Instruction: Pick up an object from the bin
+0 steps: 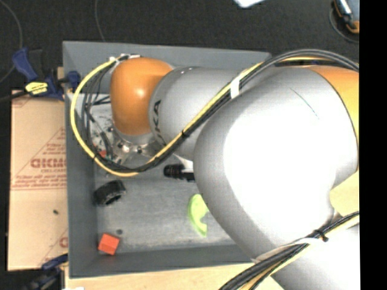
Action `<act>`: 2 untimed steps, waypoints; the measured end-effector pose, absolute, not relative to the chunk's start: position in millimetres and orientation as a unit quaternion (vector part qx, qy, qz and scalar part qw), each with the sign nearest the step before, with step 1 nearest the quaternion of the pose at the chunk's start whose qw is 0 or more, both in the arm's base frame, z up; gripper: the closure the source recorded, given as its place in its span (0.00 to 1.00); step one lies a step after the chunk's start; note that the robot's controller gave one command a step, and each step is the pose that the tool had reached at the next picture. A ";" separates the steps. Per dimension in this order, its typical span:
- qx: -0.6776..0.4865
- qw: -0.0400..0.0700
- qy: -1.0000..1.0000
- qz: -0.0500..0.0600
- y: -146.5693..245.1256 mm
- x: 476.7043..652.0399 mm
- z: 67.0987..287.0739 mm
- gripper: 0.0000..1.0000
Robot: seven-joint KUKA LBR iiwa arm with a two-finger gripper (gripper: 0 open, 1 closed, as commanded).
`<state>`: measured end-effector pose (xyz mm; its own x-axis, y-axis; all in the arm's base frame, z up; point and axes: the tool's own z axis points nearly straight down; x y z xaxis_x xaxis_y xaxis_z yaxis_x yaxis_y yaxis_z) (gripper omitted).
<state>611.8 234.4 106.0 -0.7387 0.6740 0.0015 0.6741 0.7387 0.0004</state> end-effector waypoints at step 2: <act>-0.361 -0.001 -0.932 -0.002 233.9 613.0 129.3 1.00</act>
Offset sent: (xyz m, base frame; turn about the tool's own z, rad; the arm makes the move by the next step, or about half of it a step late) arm 0.0002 0.0000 0.0366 0.0000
